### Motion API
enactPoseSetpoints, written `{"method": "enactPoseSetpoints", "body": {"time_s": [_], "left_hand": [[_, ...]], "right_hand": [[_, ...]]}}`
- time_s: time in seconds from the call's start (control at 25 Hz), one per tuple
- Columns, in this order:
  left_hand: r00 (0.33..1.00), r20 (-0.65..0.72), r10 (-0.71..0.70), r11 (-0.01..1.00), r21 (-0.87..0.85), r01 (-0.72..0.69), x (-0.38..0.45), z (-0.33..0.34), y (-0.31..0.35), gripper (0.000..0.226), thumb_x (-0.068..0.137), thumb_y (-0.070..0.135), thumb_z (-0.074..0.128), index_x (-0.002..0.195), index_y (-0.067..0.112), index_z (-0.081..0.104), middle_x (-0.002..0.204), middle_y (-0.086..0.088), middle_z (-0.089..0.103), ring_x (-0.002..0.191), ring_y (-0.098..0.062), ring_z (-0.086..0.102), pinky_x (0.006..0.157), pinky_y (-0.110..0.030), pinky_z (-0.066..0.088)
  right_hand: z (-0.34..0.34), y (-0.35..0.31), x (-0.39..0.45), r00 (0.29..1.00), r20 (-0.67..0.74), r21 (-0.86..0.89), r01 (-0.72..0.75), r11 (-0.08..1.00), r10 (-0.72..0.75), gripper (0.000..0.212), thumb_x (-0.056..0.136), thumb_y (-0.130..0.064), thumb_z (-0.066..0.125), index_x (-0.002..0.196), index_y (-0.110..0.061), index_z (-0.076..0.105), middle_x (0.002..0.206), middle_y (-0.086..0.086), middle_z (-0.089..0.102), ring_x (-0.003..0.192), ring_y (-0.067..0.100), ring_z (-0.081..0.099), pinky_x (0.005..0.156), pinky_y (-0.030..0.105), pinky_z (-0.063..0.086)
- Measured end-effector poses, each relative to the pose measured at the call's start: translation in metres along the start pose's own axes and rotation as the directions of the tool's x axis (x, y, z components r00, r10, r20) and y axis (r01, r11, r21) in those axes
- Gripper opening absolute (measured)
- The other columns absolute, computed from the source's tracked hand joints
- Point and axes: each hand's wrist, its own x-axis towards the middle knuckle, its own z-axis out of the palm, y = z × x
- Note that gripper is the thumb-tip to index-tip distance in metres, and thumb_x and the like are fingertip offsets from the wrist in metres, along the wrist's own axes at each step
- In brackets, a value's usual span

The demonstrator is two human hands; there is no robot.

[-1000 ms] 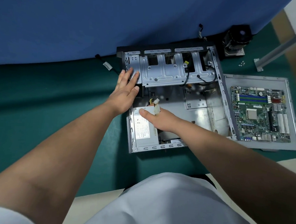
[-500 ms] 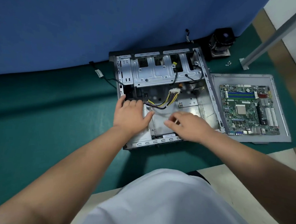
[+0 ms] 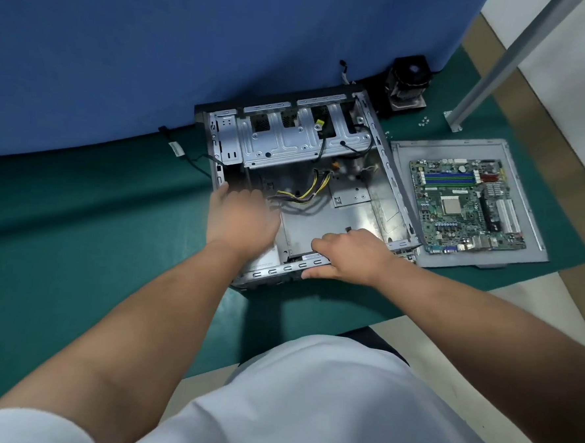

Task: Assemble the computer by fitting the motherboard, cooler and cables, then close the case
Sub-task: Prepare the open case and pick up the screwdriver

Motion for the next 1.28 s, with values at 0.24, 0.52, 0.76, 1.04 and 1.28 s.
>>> {"method": "enactPoseSetpoints", "body": {"time_s": [0.24, 0.52, 0.76, 1.04, 1.28], "left_hand": [[0.999, -0.042, 0.008, 1.000, -0.020, -0.009, -0.019, 0.004, 0.004, 0.044, 0.097, 0.057, 0.030, 0.092, 0.020, 0.053, 0.090, 0.000, 0.063, 0.093, -0.023, 0.062, 0.116, -0.046, 0.026], [1.000, -0.025, -0.004, 1.000, 0.000, 0.004, -0.024, 0.004, 0.009, 0.041, 0.098, 0.055, 0.031, 0.095, 0.021, 0.055, 0.092, 0.002, 0.063, 0.094, -0.022, 0.062, 0.118, -0.046, 0.024], [0.992, -0.052, 0.116, 0.993, -0.006, -0.117, -0.002, -0.003, 0.010, 0.037, 0.097, 0.050, 0.037, 0.112, 0.026, 0.060, 0.102, 0.007, 0.060, 0.097, -0.019, 0.059, 0.109, -0.046, 0.028], [0.965, -0.156, 0.212, 0.947, -0.210, -0.242, 0.136, -0.029, 0.074, 0.042, 0.099, 0.038, 0.054, 0.136, 0.018, 0.057, 0.149, -0.006, 0.050, 0.139, -0.030, 0.045, 0.111, -0.046, 0.039], [0.997, -0.021, 0.073, 0.965, -0.251, -0.076, 0.198, -0.004, 0.106, 0.062, 0.101, 0.061, 0.039, 0.158, 0.039, 0.029, 0.172, 0.014, 0.002, 0.158, -0.014, -0.010, 0.127, -0.045, -0.007]], "right_hand": [[0.008, -0.004, -0.012, 0.997, -0.010, -0.035, 0.072, 0.997, -0.072, 0.084, 0.080, -0.090, 0.012, 0.108, -0.022, 0.053, 0.101, 0.004, 0.062, 0.073, 0.035, 0.064, 0.063, 0.038, 0.042], [0.008, -0.005, -0.016, 0.997, 0.081, 0.055, 0.003, 0.998, -0.007, 0.077, 0.080, -0.093, 0.023, 0.110, -0.028, 0.049, 0.108, -0.001, 0.059, 0.081, 0.033, 0.065, 0.070, 0.039, 0.050], [-0.036, 0.043, -0.009, 0.979, 0.188, 0.369, -0.140, 0.919, 0.073, 0.074, 0.083, -0.089, 0.031, 0.128, -0.035, 0.055, 0.132, -0.016, 0.047, 0.099, 0.010, 0.062, 0.081, 0.035, 0.050], [-0.088, 0.196, -0.006, 0.844, -0.098, 0.674, -0.334, 0.659, 0.528, 0.024, 0.097, -0.050, 0.059, 0.100, -0.028, 0.069, 0.100, -0.013, 0.064, 0.086, 0.000, 0.061, 0.076, 0.022, 0.048], [-0.039, 0.320, 0.005, 0.725, 0.133, 0.701, -0.551, 0.453, 0.676, 0.023, 0.099, -0.031, 0.062, 0.116, -0.017, 0.068, 0.109, -0.001, 0.069, 0.087, 0.013, 0.064, 0.073, 0.025, 0.048]]}}
